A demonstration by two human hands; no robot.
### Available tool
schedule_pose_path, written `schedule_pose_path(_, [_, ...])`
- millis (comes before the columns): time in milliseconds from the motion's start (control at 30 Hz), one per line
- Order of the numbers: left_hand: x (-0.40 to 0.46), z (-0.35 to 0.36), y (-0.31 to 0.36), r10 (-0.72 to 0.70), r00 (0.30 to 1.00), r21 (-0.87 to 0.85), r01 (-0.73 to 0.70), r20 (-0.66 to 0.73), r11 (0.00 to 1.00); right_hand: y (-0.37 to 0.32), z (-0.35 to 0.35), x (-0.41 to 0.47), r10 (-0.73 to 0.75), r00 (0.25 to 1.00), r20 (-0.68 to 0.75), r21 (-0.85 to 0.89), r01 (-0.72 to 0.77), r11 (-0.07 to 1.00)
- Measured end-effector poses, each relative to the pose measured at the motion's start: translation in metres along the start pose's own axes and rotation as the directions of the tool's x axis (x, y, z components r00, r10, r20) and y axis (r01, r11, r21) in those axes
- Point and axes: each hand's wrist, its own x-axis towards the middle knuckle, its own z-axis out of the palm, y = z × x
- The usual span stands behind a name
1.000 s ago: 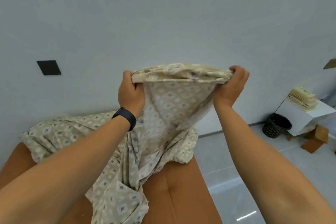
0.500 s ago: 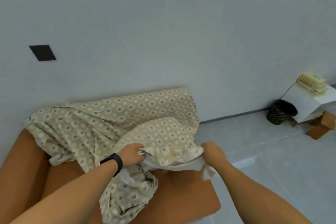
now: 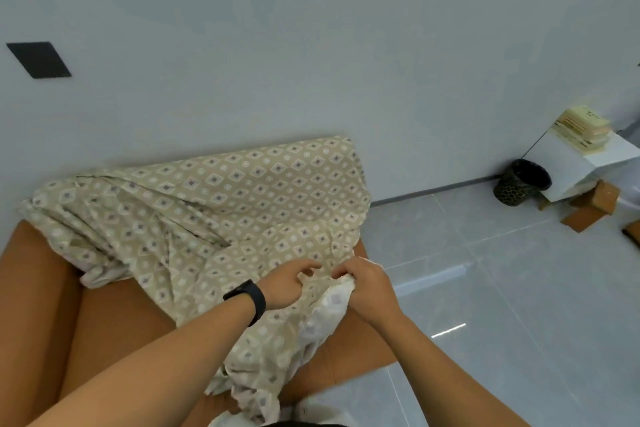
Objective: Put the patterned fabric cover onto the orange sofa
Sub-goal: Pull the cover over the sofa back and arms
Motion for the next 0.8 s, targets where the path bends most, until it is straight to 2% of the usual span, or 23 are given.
schedule_pose_path(67, [0.004,0.016,-0.001,0.102,0.995,-0.036,-0.102,-0.004,0.994,-0.002,0.004,-0.016,-0.010,0.999,-0.030,0.020,0.011,1.000])
schedule_pose_path(167, [0.007,0.046,-0.006,0.232,0.959,0.061,-0.245,0.165,0.968,-0.011,0.003,-0.038,0.000,0.998,-0.063,0.052,0.003,0.999])
schedule_pose_path(233, [0.005,0.068,-0.006,0.248,0.949,0.091,-0.269,0.194,0.959,-0.019,-0.003,-0.053,-0.023,0.998,-0.062,0.076,0.027,0.997])
schedule_pose_path(300, [0.004,0.088,-0.008,0.214,0.966,0.045,-0.222,0.143,0.974,-0.022,-0.009,-0.071,-0.019,1.000,0.002,0.089,0.018,0.996])
schedule_pose_path(367, [0.001,0.103,-0.010,0.137,0.990,-0.048,-0.135,0.040,0.990,-0.015,-0.018,-0.089,0.144,0.977,0.156,0.034,-0.151,0.988])
schedule_pose_path(400, [-0.001,0.109,-0.010,0.092,0.996,-0.120,-0.093,-0.009,0.988,-0.009,-0.021,-0.096,0.272,0.931,0.244,0.009,-0.283,0.959])
schedule_pose_path(467, [-0.006,0.117,-0.004,0.050,0.995,-0.261,-0.070,-0.083,0.963,0.007,-0.028,-0.101,0.492,0.777,0.392,0.078,-0.561,0.824])
schedule_pose_path(500, [-0.011,0.121,0.005,0.063,0.991,-0.302,-0.095,-0.116,0.948,0.015,-0.035,-0.103,0.572,0.689,0.446,0.124,-0.680,0.722])
schedule_pose_path(533, [-0.017,0.121,0.012,0.082,0.988,-0.333,-0.122,-0.133,0.935,0.019,-0.041,-0.101,0.608,0.632,0.481,0.197,-0.754,0.627])
schedule_pose_path(567, [-0.019,0.117,0.015,0.103,0.984,-0.363,-0.149,-0.142,0.920,0.026,-0.045,-0.096,0.599,0.619,0.507,0.331,-0.782,0.528])
schedule_pose_path(600, [-0.021,0.116,0.016,0.119,0.981,-0.392,-0.171,-0.154,0.904,0.032,-0.050,-0.095,0.535,0.642,0.549,0.489,-0.766,0.418])
schedule_pose_path(633, [-0.023,0.118,0.017,0.124,0.979,-0.419,-0.183,-0.164,0.890,0.036,-0.055,-0.093,0.477,0.640,0.603,0.605,-0.756,0.249])
schedule_pose_path(667, [-0.028,0.120,0.022,0.124,0.976,-0.434,-0.191,-0.177,0.881,0.040,-0.059,-0.089,0.440,0.617,0.652,0.640,-0.760,0.117])
schedule_pose_path(700, [-0.032,0.122,0.029,0.125,0.973,-0.431,-0.199,-0.195,0.880,0.048,-0.059,-0.085,0.448,0.588,0.673,0.621,-0.779,0.090])
schedule_pose_path(767, [-0.036,0.129,0.037,0.139,0.964,-0.426,-0.226,-0.225,0.876,0.062,-0.048,-0.071,0.583,0.529,0.616,0.488,-0.838,0.244])
schedule_pose_path(800, [-0.037,0.135,0.042,0.145,0.962,-0.427,-0.234,-0.231,0.874,0.062,-0.045,-0.066,0.603,0.516,0.608,0.405,-0.855,0.324])
